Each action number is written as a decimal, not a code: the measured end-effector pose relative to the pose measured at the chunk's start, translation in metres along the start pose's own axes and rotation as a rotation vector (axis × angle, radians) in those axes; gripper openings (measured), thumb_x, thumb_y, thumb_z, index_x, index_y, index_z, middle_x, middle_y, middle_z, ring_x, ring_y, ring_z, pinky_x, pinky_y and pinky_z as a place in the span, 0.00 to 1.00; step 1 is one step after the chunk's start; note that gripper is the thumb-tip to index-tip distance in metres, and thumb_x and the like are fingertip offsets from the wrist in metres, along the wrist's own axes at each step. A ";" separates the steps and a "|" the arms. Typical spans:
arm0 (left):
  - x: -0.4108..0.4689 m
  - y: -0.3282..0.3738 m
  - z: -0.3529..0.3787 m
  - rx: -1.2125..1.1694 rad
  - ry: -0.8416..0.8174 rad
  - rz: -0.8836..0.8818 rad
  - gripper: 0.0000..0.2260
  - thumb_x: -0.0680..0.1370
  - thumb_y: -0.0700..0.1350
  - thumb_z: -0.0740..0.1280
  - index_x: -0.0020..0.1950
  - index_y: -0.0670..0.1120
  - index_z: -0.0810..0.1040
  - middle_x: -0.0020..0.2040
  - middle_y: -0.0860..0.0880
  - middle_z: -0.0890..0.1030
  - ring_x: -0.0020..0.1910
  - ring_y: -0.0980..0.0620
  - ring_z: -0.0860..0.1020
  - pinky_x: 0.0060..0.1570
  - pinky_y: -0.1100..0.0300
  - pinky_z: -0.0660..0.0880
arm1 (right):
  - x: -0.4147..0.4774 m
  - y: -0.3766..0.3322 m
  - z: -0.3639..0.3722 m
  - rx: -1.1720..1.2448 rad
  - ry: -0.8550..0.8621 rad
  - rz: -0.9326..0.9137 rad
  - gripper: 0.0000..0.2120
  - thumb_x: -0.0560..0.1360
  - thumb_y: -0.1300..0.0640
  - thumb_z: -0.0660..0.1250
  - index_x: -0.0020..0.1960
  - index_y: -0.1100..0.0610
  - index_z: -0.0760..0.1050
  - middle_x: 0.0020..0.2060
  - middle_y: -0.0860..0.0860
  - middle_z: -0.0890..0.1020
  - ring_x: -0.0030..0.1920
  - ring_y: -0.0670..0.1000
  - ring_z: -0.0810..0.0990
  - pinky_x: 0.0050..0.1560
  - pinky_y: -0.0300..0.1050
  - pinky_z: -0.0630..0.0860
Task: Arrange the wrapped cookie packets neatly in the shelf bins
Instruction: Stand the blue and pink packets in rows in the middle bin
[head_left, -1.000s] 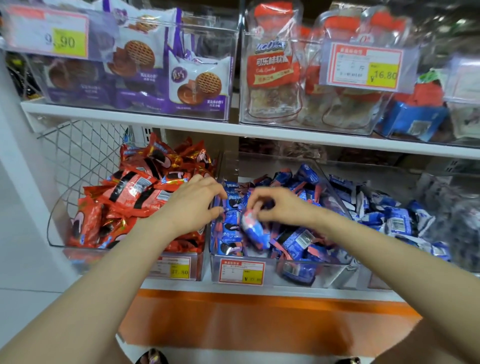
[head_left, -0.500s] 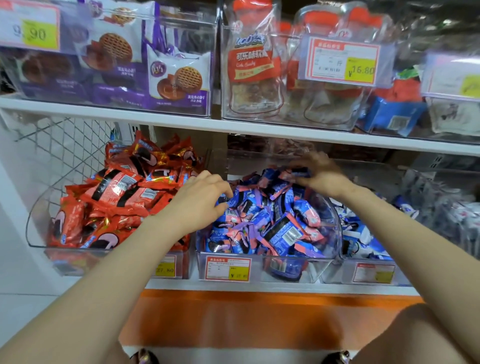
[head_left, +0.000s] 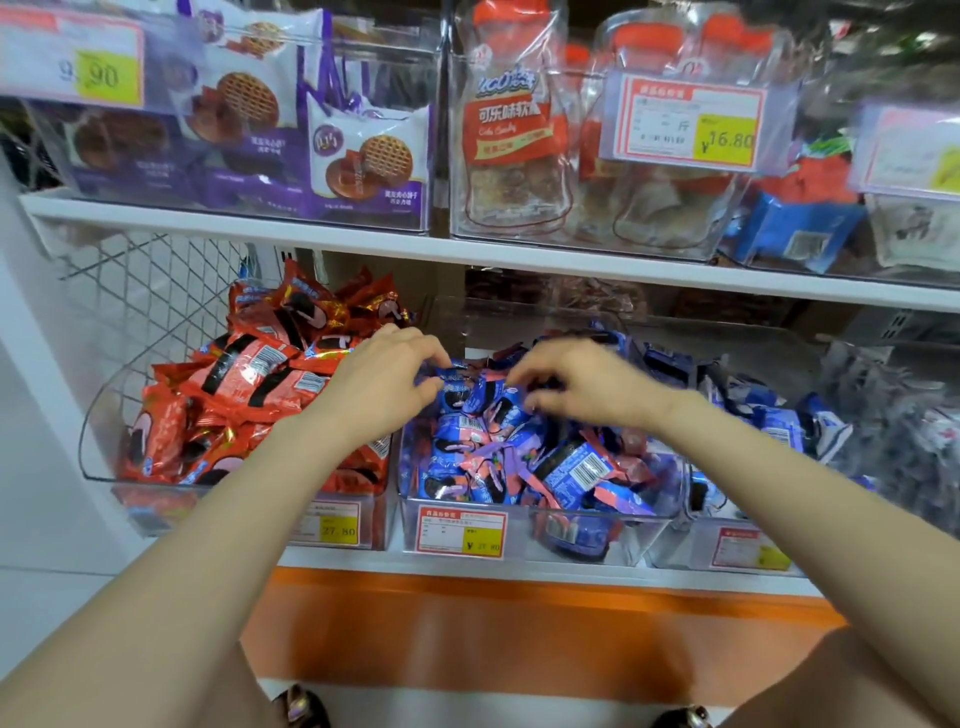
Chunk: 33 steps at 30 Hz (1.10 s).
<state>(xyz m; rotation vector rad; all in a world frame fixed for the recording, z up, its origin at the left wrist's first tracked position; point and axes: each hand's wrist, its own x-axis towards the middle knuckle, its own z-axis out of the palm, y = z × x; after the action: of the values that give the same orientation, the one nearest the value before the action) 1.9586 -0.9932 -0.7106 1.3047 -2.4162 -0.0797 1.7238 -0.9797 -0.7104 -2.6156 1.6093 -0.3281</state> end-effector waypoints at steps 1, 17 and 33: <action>-0.001 -0.001 0.000 0.009 -0.012 0.000 0.12 0.78 0.46 0.64 0.61 0.49 0.75 0.57 0.50 0.75 0.59 0.50 0.68 0.51 0.59 0.64 | 0.005 -0.010 0.014 -0.050 -0.108 -0.078 0.18 0.73 0.53 0.70 0.62 0.49 0.76 0.55 0.49 0.79 0.57 0.50 0.75 0.60 0.47 0.70; -0.008 -0.010 0.002 0.116 -0.115 0.060 0.14 0.77 0.44 0.63 0.63 0.52 0.73 0.64 0.52 0.72 0.63 0.52 0.65 0.62 0.56 0.64 | 0.004 -0.008 0.046 0.015 -0.295 -0.098 0.14 0.68 0.55 0.74 0.51 0.51 0.76 0.50 0.49 0.80 0.52 0.52 0.77 0.53 0.47 0.71; -0.001 0.003 0.008 0.054 -0.104 0.053 0.12 0.78 0.47 0.63 0.61 0.52 0.74 0.58 0.51 0.74 0.59 0.51 0.67 0.55 0.58 0.64 | -0.068 0.058 -0.025 0.081 0.138 0.357 0.31 0.63 0.33 0.64 0.58 0.51 0.78 0.50 0.47 0.81 0.51 0.50 0.79 0.51 0.47 0.74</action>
<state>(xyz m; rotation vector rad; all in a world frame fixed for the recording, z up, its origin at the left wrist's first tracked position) 1.9536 -0.9919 -0.7174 1.2887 -2.5555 -0.0691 1.6382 -0.9441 -0.7049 -2.2313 2.0139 -0.5463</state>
